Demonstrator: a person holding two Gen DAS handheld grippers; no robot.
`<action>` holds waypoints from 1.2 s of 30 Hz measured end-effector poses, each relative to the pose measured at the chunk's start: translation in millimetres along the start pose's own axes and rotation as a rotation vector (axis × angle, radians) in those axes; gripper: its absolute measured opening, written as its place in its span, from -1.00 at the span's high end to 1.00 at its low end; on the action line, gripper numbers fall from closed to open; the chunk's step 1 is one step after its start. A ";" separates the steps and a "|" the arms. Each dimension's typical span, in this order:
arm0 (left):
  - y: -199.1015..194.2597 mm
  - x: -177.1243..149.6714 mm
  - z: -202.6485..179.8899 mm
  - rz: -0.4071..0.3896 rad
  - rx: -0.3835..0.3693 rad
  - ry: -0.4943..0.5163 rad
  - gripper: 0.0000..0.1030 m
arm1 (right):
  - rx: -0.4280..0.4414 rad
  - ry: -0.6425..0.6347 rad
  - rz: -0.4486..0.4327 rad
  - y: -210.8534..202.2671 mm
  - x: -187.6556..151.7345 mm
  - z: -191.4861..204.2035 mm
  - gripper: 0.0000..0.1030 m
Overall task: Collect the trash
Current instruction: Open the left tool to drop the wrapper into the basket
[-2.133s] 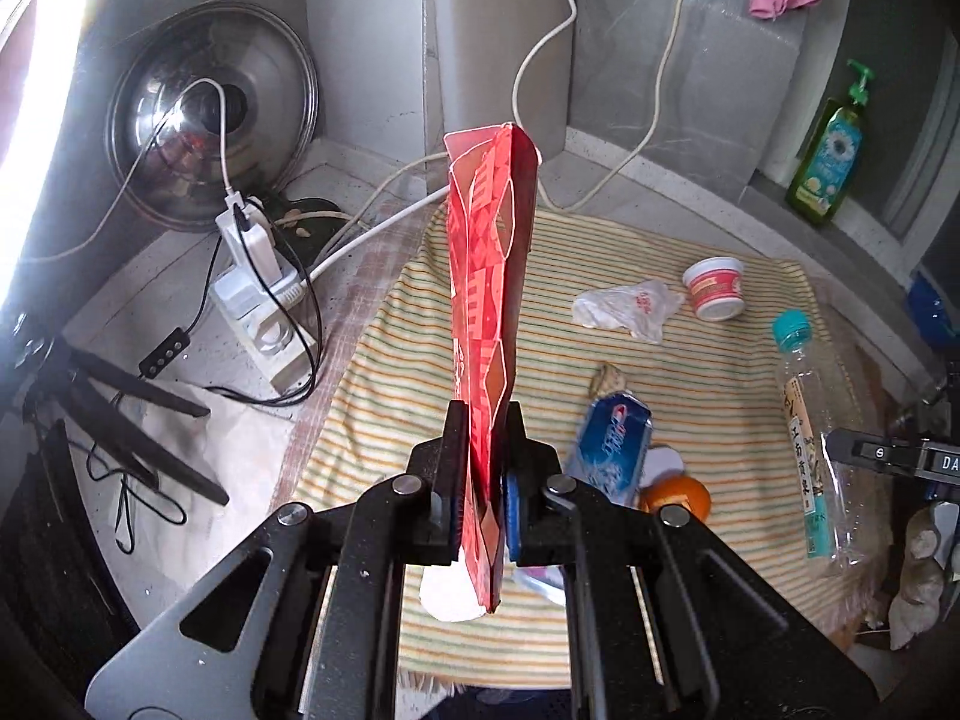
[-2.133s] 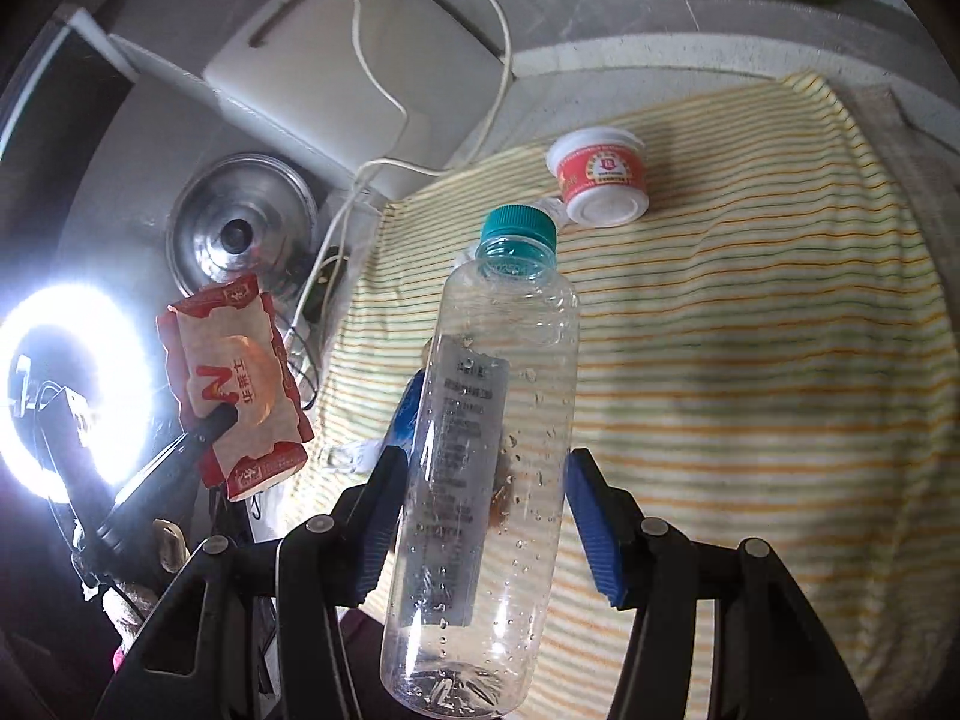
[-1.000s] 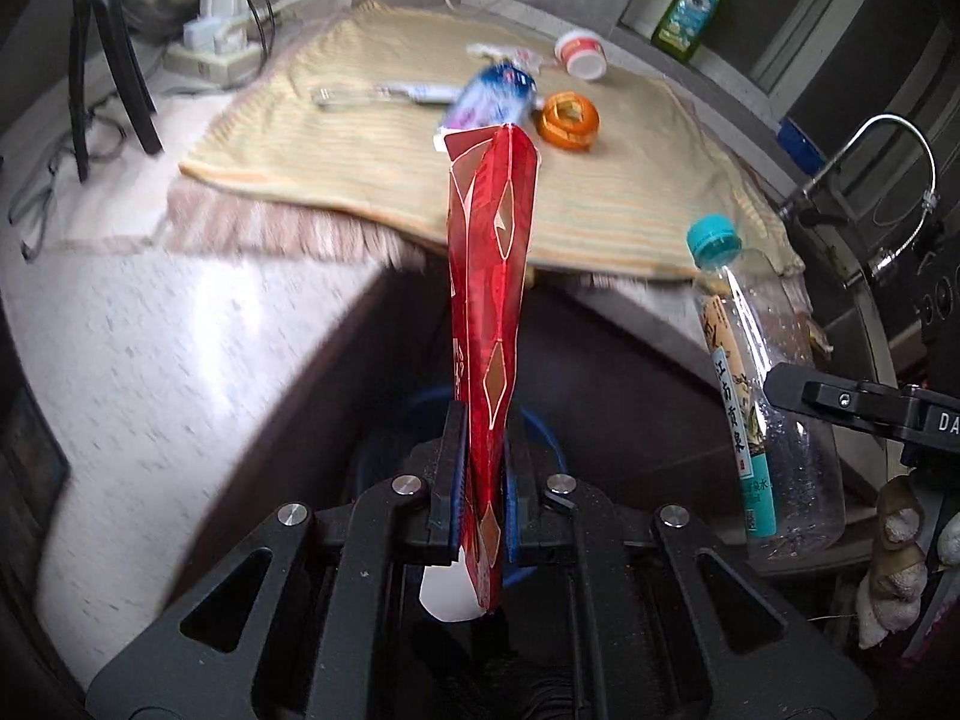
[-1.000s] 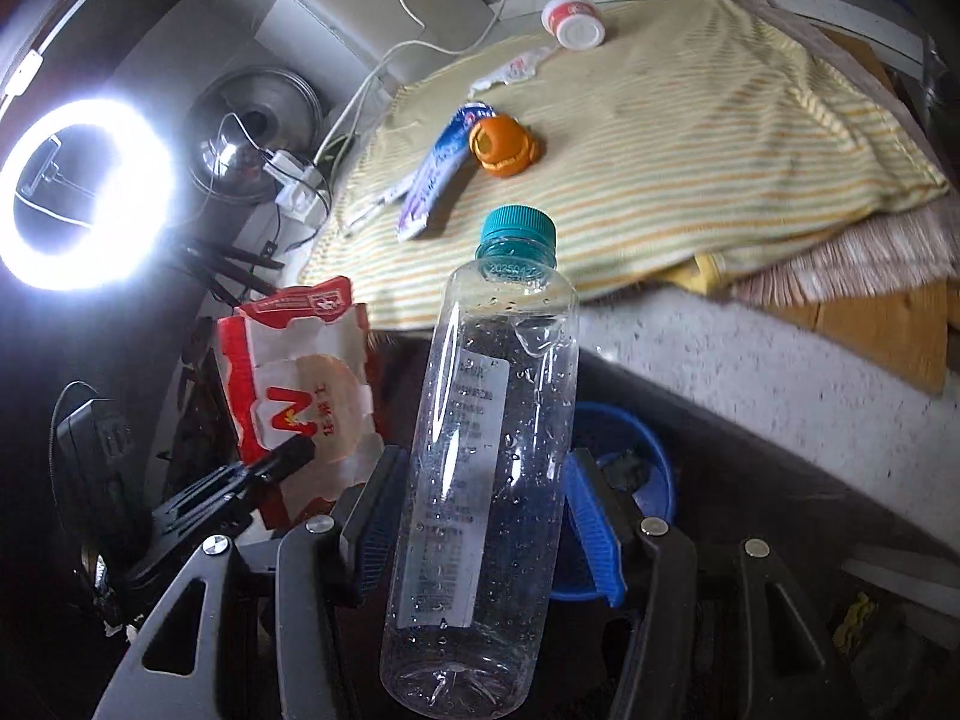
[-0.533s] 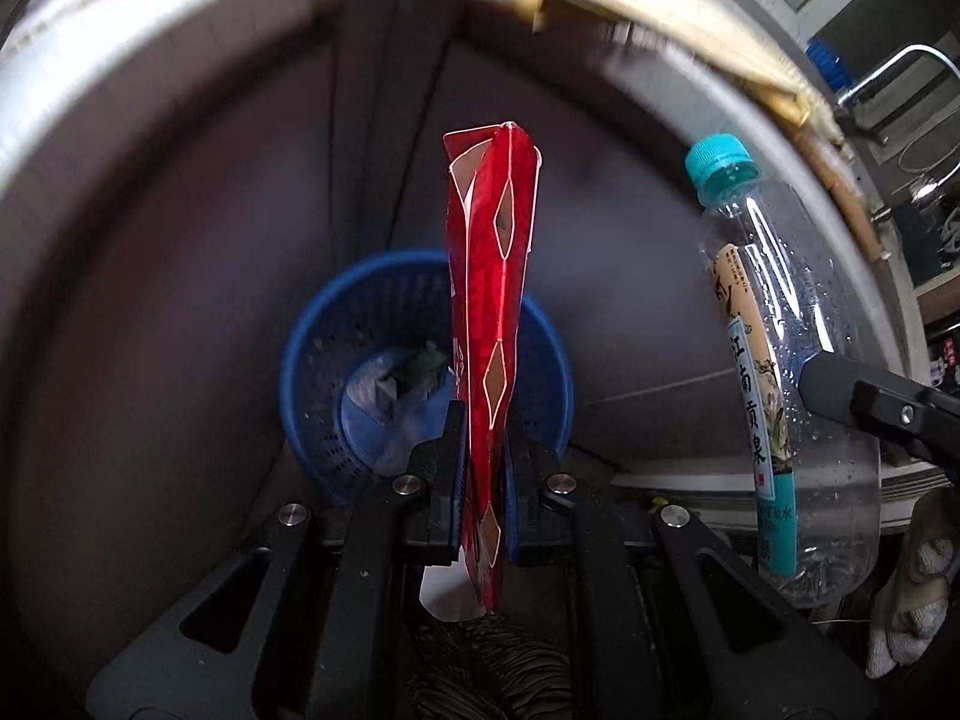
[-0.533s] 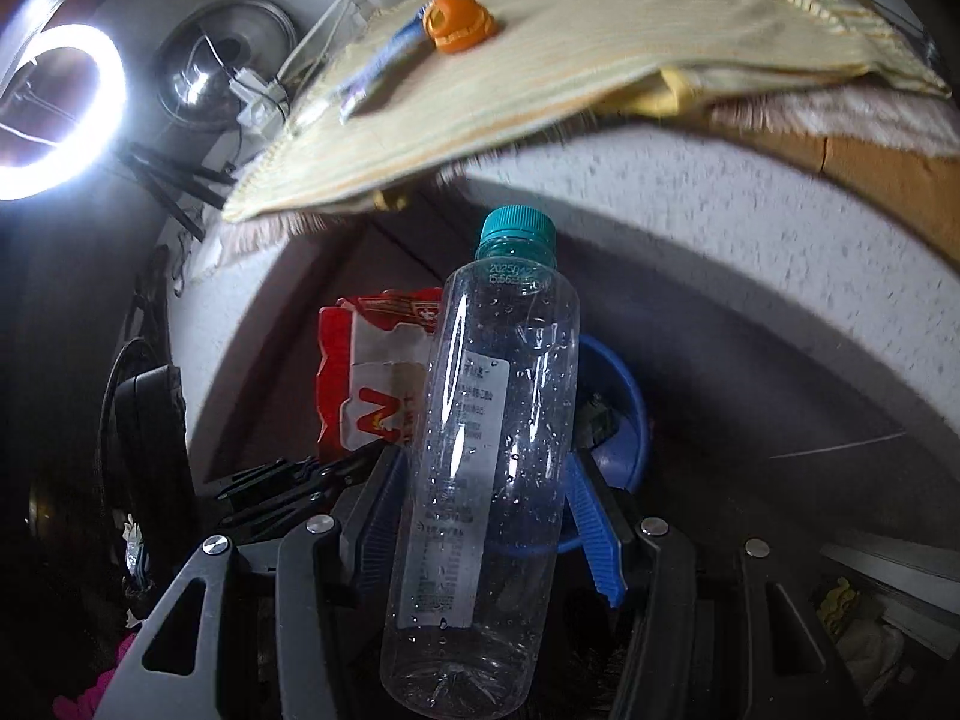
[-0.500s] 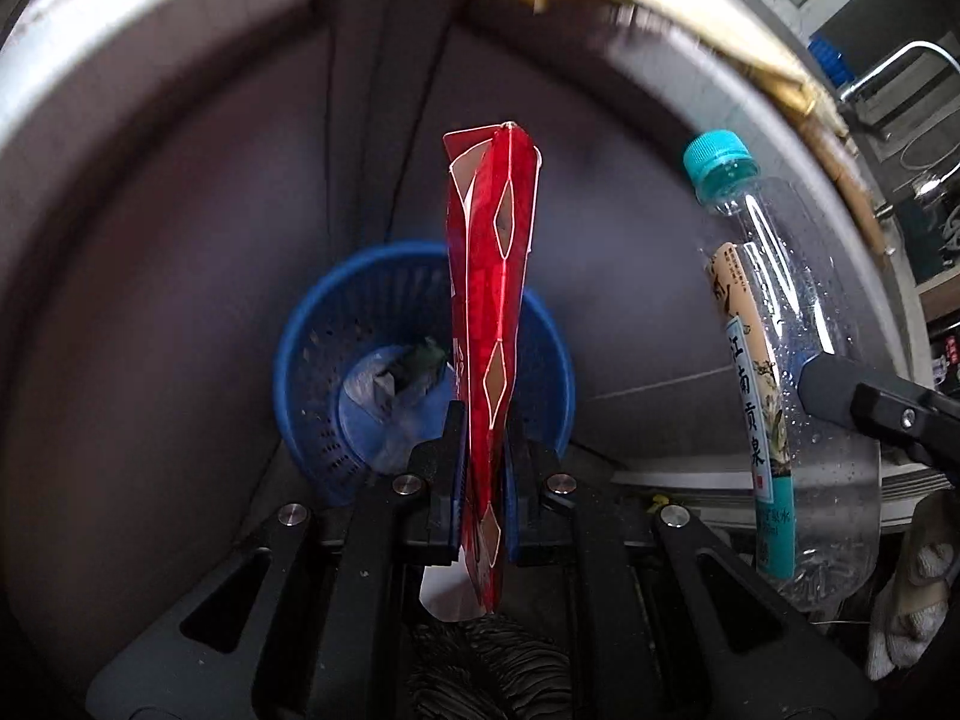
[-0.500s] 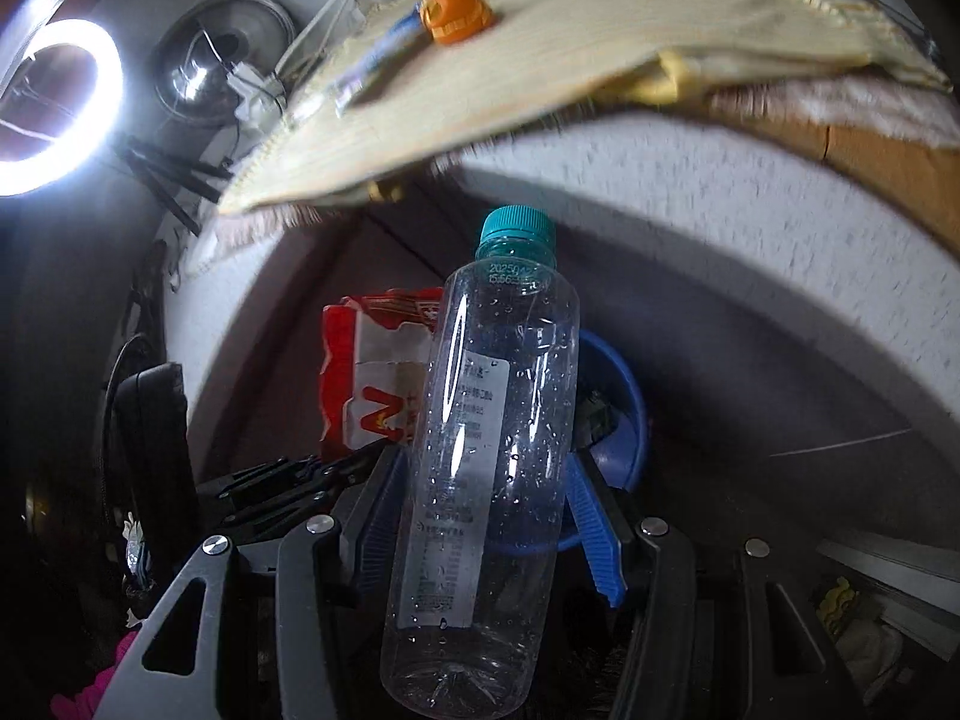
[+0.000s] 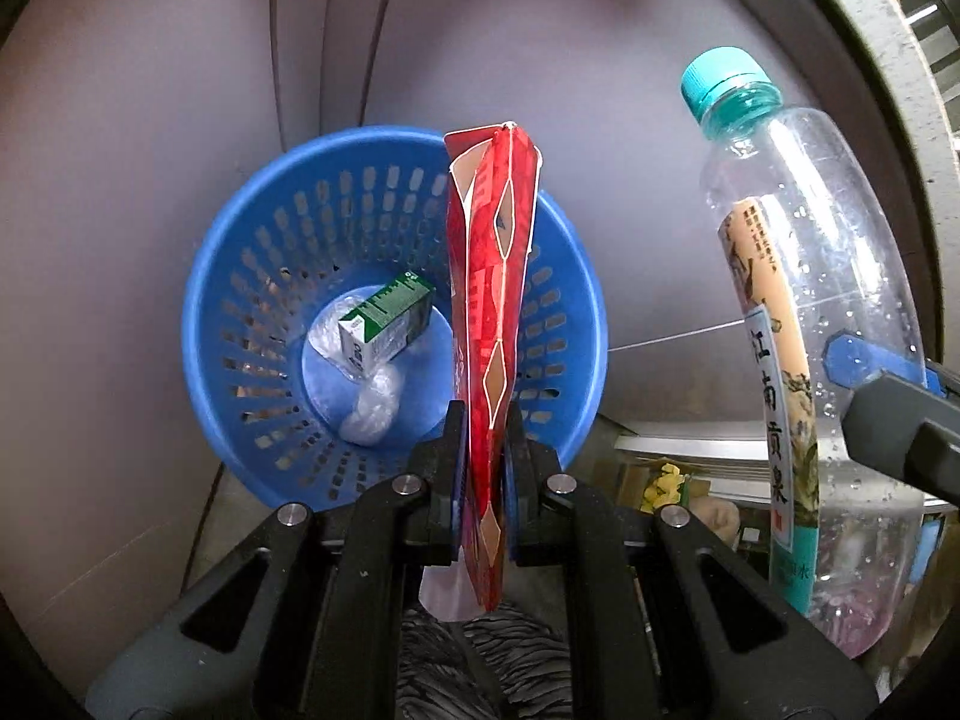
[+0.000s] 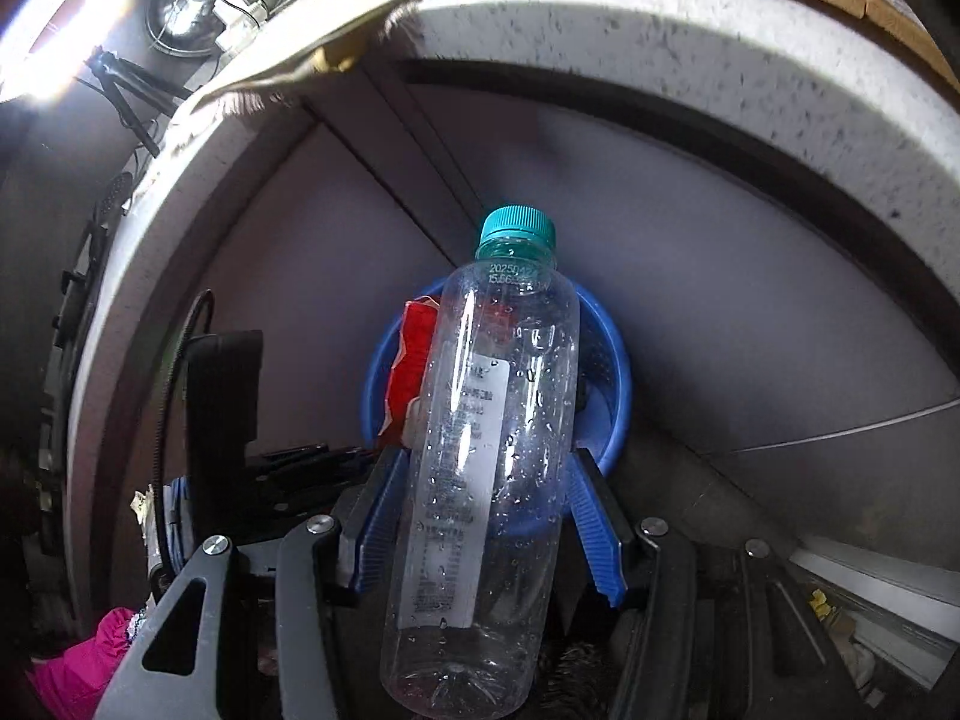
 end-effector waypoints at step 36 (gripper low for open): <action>46.1 -4.6 45.8 0.018 0.061 -0.045 -0.11 | -0.012 -0.010 0.075 72.4 -17.5 -9.9 -0.11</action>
Point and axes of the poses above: each gripper's, at about its wrist camera, not at the fingertips, and y roughly the way its jaws point, z to its left, x to its top, the point moved 10 cm from there along y, roughly the way its jaws point, and after that the axes turned 3 degrees about -y, right-handed, at the moved point
